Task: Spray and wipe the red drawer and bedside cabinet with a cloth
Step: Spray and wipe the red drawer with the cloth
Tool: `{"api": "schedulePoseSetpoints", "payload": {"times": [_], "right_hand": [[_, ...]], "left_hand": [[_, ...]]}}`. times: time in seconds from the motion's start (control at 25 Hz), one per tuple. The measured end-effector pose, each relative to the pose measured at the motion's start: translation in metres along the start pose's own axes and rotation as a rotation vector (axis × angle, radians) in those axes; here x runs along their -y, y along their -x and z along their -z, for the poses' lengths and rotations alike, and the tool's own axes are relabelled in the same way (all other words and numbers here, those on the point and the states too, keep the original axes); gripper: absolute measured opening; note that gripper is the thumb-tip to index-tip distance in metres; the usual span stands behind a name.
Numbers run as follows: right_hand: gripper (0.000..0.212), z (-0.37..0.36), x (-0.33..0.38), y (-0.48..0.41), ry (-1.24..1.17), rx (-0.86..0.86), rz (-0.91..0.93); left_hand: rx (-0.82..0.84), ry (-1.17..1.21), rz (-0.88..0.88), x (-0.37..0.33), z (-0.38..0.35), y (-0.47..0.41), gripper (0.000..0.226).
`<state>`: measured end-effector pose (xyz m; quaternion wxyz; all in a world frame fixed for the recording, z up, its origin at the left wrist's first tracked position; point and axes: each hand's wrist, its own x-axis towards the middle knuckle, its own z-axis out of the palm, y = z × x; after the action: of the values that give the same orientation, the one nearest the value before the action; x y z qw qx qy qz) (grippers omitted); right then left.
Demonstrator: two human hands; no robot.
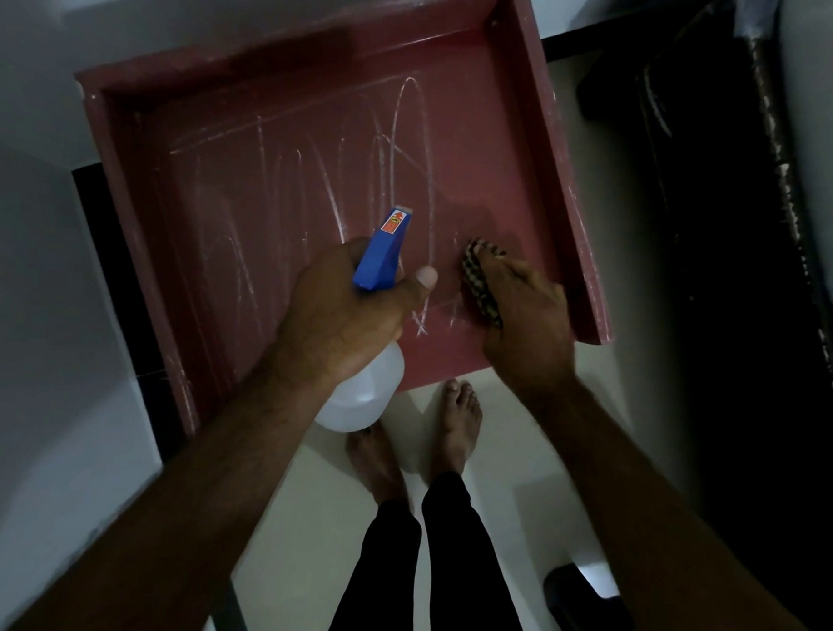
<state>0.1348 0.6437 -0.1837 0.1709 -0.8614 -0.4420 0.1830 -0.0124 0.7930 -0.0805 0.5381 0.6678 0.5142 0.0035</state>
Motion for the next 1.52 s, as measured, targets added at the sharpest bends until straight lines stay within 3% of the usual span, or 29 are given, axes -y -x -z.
{"api": "schedulePoseSetpoints", "payload": {"times": [0.16,0.36,0.52,0.72,0.92,1.16,1.4,1.52], "right_hand": [[0.084,-0.003,0.013,0.007,-0.038,-0.174,-0.162],[0.091,-0.001,0.003,0.016,-0.008,0.059,0.010],[0.082,0.000,0.000,0.022,-0.058,-0.112,-0.240],[0.077,0.002,0.002,0.031,-0.049,-0.004,-0.060],[0.064,0.009,-0.009,0.033,-0.006,-0.109,-0.102],[0.066,-0.002,-0.014,0.035,0.037,-0.078,-0.103],[0.074,0.000,-0.014,0.034,0.000,-0.085,-0.113],[0.071,-0.001,-0.014,0.035,-0.010,-0.114,-0.091]], "left_hand": [[0.011,-0.002,-0.023,0.005,0.003,0.002,0.048],[-0.007,-0.013,-0.012,0.008,0.001,0.006,0.045],[0.002,-0.015,-0.022,0.013,0.001,0.013,0.047],[0.039,0.003,-0.045,0.021,-0.011,0.030,0.049],[0.045,0.044,-0.014,0.037,-0.036,0.054,0.047],[0.026,0.049,0.033,0.063,-0.061,0.077,0.044],[0.023,-0.105,0.067,0.079,-0.069,0.088,0.047],[0.011,-0.042,0.094,0.085,-0.069,0.089,0.040]]}}
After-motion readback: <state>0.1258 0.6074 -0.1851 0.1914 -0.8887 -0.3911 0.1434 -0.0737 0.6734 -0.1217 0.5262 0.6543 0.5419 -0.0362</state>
